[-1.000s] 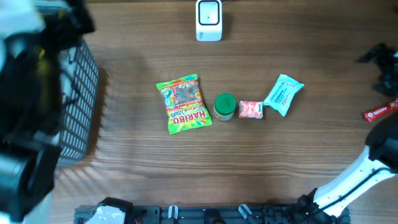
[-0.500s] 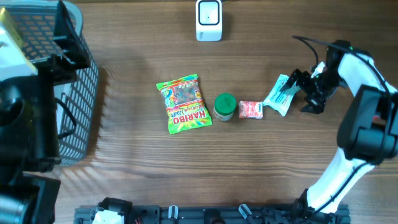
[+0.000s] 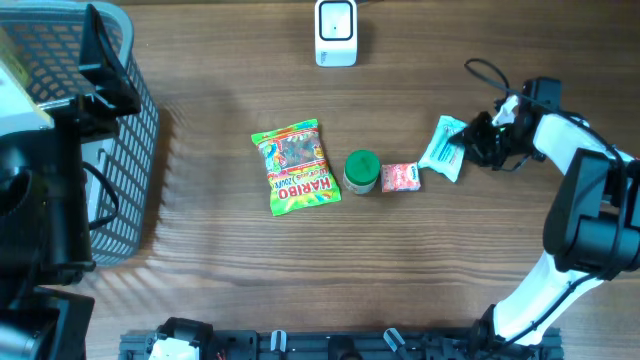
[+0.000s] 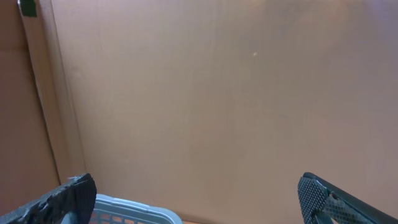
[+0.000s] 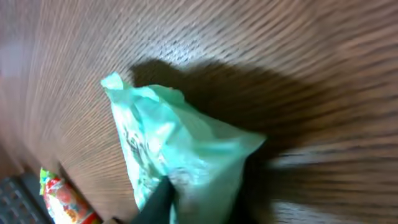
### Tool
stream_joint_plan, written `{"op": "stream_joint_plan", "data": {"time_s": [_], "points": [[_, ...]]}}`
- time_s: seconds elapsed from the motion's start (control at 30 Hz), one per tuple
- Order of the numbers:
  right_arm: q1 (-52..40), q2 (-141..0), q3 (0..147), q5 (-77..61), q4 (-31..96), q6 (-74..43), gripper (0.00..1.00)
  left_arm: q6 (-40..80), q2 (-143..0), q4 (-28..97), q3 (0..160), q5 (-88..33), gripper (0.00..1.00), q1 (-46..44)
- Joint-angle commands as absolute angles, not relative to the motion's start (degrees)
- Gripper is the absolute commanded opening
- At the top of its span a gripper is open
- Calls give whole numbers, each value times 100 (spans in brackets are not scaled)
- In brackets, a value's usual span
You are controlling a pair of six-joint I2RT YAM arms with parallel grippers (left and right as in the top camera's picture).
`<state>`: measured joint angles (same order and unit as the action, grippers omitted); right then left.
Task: Scan the item barcode
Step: 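Lift the tissue pack with the right gripper toward the scanner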
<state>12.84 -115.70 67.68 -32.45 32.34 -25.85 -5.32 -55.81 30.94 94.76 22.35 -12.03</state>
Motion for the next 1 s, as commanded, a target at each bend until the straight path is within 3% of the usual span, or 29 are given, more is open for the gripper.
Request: {"op": "stream_joint_plan", "data": {"time_s": [0.0,0.1,0.27,0.43,0.67,0.97], "points": [[1046,-12309,6239,-2335,3535,-2571,4,-558,-5555,3070,9465,2145,100,-1170],[1090,-12309,6539,-3500,4222,-2571,4,-556,-5555,3070,9465,2145,100,-1170],[1229,-12309,7369,-5559,7000,-2613,4,-556,-5555,3061,9465,2143,100,-1170],[1557,-12309,7559,-5992,9063,-2486,4,-556,-5555,3059,9465,2143,100,-1173],[1750,-12300,7553,-6055,9238,-2471,4,-554,-5559,3059,9465,2143,100,-1173],[1743,-12300,7553,-6976,9238,-5024,4,-554,-5725,3059,9465,2143,100,-1170]]}}
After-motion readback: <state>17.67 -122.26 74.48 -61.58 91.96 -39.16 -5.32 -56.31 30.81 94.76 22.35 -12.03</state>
